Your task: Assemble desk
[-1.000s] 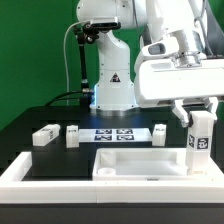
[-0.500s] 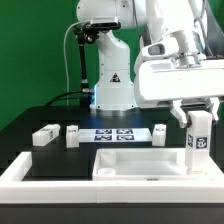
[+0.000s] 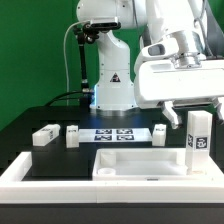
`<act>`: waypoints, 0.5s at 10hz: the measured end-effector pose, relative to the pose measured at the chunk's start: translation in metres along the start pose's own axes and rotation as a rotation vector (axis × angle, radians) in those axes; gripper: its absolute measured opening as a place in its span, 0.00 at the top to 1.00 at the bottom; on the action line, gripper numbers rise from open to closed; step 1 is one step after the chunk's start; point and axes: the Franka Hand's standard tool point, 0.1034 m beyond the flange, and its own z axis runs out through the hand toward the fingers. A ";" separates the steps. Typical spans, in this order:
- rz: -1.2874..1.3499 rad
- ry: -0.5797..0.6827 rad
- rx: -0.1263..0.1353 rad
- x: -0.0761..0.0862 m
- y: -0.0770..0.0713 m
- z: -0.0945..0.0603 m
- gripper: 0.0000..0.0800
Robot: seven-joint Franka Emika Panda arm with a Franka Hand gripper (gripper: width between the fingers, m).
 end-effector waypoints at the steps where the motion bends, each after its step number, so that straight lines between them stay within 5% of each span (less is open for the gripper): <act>1: 0.000 0.000 0.000 0.000 0.000 0.000 0.19; 5: -0.011 -0.122 0.020 0.005 0.013 -0.008 0.19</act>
Offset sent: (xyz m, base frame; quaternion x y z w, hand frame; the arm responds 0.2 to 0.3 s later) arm 0.0002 -0.0191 0.0166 0.0129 -0.0703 -0.0367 0.9968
